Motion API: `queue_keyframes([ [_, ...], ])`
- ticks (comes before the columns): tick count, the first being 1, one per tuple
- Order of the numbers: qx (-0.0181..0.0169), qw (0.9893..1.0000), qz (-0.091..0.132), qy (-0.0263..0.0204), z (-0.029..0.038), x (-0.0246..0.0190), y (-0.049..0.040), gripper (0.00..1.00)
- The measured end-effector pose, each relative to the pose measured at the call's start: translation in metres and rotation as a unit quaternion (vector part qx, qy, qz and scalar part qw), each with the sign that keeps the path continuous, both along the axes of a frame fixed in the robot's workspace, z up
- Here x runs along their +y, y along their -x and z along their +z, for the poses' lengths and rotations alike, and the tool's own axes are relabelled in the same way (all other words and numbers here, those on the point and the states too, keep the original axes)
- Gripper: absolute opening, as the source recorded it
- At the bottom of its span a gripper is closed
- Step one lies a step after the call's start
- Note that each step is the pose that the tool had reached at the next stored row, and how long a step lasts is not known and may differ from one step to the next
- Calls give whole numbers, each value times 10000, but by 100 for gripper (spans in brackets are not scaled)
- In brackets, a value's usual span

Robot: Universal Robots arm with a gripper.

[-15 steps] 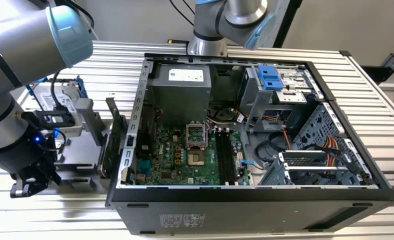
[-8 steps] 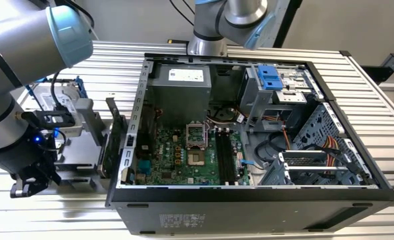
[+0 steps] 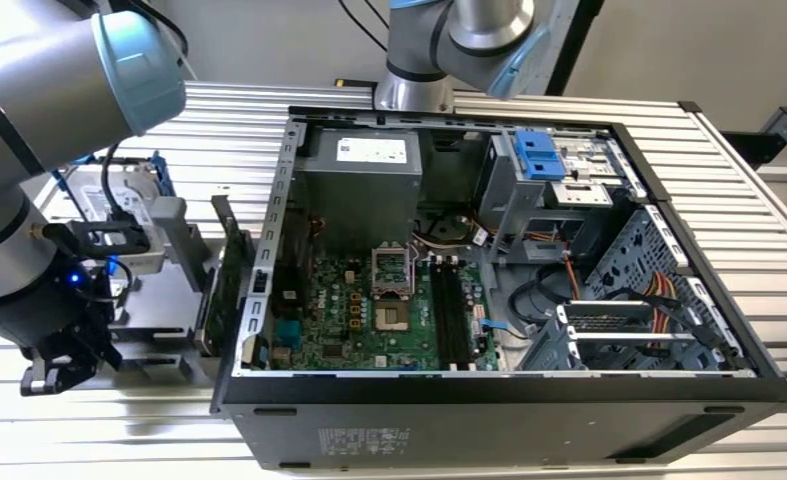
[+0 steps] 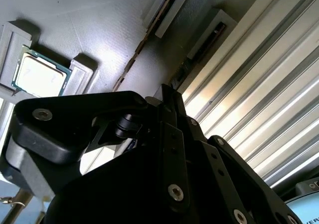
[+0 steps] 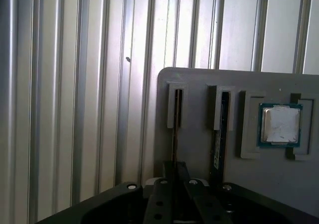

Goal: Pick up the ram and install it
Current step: 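Pick up the ram and move it above insertion slot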

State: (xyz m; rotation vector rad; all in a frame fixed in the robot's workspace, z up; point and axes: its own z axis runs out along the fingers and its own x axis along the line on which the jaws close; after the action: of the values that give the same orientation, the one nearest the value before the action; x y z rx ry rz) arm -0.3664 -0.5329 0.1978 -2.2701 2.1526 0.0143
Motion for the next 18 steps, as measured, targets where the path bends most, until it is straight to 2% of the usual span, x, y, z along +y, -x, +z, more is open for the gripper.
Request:
queue_keyframes([
  [3,-2,10000,0,-2,22,0,0,0],
  [18,0,10000,0,0,274,0,0,0],
])
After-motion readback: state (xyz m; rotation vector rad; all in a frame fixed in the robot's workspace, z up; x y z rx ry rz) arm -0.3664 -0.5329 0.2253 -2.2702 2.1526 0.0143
